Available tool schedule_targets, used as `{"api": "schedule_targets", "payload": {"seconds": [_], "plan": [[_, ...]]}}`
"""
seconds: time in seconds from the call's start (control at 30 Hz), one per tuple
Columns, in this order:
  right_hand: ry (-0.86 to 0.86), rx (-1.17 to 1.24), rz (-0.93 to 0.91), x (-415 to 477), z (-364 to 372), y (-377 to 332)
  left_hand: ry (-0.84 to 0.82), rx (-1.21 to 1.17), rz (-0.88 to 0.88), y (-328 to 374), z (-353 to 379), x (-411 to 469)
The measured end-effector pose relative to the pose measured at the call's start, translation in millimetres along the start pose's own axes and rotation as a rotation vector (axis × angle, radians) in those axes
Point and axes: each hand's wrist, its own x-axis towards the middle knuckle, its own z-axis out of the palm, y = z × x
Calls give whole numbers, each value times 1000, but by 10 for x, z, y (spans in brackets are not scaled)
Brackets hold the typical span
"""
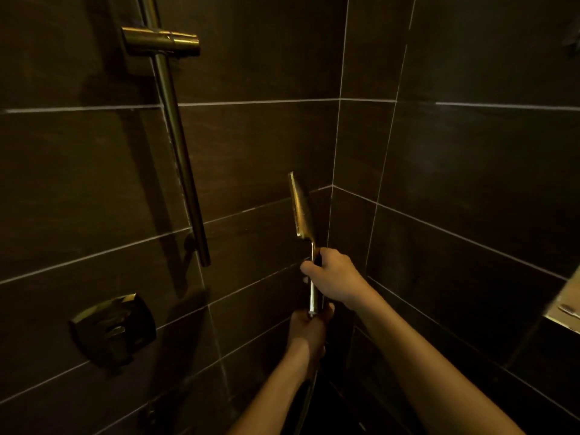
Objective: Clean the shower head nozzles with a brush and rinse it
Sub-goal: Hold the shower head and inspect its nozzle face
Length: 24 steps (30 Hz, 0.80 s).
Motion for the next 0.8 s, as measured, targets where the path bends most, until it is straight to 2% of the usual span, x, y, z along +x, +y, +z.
{"api": "schedule_targets", "payload": {"seconds": [0.2,0.47,0.6,0.67,0.8], "plan": [[100,-20,-87,-33,12,21,37,3,12,23,-93,20],[-70,366,-78,-36,-25,154,29,-24,49,-62,-101,36],[46,223,-172,-26,-14,202,24,-23,50,-17,-108,37],[74,284,-153,-35,-9,211,21,-19,46,9,-108,29],[-37,451,-62,-39,0,267,15,-6,15,-2,-116,6]]}}
